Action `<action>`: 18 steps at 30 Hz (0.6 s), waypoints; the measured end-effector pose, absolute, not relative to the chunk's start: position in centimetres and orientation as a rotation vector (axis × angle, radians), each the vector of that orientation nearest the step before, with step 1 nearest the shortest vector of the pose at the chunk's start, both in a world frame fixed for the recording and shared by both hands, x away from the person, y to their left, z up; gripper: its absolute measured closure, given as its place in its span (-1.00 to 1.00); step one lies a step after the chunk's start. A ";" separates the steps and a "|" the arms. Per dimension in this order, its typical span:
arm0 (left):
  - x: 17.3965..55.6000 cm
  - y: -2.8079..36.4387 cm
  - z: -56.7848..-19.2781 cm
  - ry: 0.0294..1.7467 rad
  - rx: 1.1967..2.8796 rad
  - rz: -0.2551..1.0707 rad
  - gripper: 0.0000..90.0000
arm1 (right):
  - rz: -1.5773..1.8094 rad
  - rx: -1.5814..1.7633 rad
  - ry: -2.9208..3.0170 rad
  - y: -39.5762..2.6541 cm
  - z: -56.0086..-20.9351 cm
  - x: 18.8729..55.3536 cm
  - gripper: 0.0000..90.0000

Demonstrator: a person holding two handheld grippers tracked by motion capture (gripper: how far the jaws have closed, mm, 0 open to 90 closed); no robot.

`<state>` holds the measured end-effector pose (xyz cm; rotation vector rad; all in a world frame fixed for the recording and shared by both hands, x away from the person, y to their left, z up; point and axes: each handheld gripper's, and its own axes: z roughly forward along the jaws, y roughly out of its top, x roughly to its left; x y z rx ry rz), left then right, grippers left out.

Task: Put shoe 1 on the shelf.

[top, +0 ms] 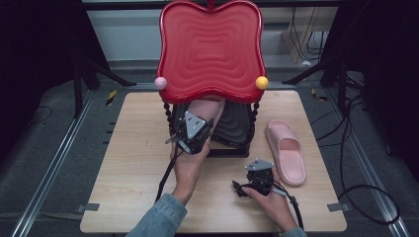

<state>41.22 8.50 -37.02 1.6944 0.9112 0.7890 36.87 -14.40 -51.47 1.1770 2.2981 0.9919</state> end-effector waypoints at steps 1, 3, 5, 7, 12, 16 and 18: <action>41.4 8.6 -37.1 0.917 1.691 0.797 0.86 | 0.993 1.175 2.297 -14.4 -51.5 36.9 -0.91; 41.9 8.8 -37.2 0.939 1.678 0.813 0.86 | 0.993 1.175 2.298 -14.4 -51.5 36.9 -0.91; 42.3 9.0 -37.3 0.957 1.667 0.819 0.86 | 0.993 1.176 2.298 -14.4 -51.5 36.9 -0.91; 42.7 9.2 -37.5 0.973 1.665 0.827 0.86 | 0.995 1.176 2.299 -14.4 -51.5 36.9 -0.91; 43.3 9.2 -37.7 1.000 1.657 0.829 0.86 | 0.995 1.175 2.300 -14.4 -51.5 36.9 -0.91; 43.8 8.7 -38.0 1.012 1.660 0.809 0.86 | 0.996 1.175 2.301 -14.4 -51.5 36.9 -0.91; 43.9 8.5 -38.1 1.011 1.672 0.817 0.86 | 0.996 1.174 2.301 -14.4 -51.5 36.8 -0.91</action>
